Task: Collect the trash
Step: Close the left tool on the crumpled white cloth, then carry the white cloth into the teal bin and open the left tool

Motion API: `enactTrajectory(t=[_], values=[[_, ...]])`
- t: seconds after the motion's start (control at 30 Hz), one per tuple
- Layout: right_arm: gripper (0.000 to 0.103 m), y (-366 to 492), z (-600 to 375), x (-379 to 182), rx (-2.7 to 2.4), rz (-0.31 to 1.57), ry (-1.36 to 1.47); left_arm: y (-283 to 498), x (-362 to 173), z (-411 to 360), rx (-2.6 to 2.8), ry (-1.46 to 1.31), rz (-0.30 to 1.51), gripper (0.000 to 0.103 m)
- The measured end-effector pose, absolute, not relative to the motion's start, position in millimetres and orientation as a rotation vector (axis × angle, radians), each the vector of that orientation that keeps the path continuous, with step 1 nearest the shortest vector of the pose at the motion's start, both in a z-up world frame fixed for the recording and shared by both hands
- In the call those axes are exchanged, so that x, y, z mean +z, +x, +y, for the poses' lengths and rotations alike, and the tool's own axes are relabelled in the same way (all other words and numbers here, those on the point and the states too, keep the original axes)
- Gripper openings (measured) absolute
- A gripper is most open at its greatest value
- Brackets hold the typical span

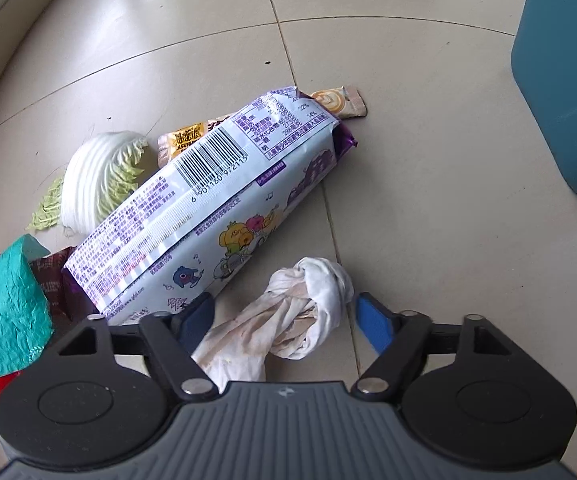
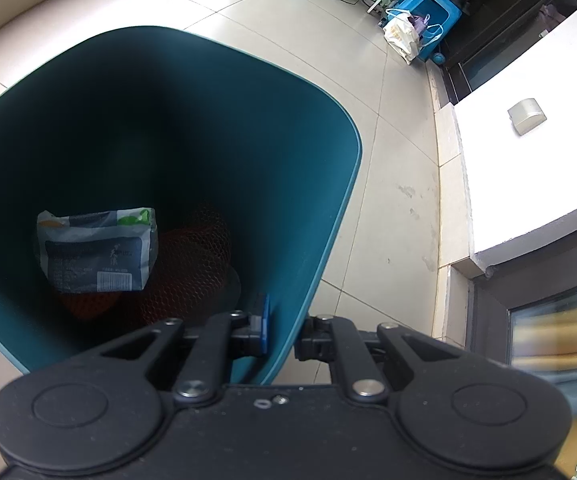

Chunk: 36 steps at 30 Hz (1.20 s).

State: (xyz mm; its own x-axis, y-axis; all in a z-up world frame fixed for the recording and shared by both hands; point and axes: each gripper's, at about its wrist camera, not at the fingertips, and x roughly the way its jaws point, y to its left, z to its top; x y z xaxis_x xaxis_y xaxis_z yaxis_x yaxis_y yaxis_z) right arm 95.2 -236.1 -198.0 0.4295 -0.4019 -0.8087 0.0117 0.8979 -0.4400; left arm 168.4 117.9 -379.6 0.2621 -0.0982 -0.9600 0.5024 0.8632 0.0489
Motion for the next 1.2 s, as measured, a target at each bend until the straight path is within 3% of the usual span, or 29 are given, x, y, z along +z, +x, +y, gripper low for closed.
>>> enactTrajectory(t=[0.03, 0.23, 0.33, 0.7, 1.2], values=[[0.010, 95, -236, -198, -0.266, 1.104, -0.400, 169, -380, 119, -0.415, 0.375, 1.254, 0.060], [0.010, 95, -236, -199, -0.267, 1.104, -0.398, 168, -378, 120, -0.410, 0.335, 1.261, 0.039], [0.010, 95, -236, -198, -0.265, 1.103, -0.398, 168, -374, 121, -0.405, 0.303, 1.267, 0.033], [0.010, 94, -238, -197, -0.263, 1.099, -0.386, 165, -317, 121, -0.466, 0.161, 1.198, 0.029], [0.009, 94, -239, -194, -0.254, 1.073, -0.381, 185, -157, 60, -0.612, 0.263, 0.967, 0.029]])
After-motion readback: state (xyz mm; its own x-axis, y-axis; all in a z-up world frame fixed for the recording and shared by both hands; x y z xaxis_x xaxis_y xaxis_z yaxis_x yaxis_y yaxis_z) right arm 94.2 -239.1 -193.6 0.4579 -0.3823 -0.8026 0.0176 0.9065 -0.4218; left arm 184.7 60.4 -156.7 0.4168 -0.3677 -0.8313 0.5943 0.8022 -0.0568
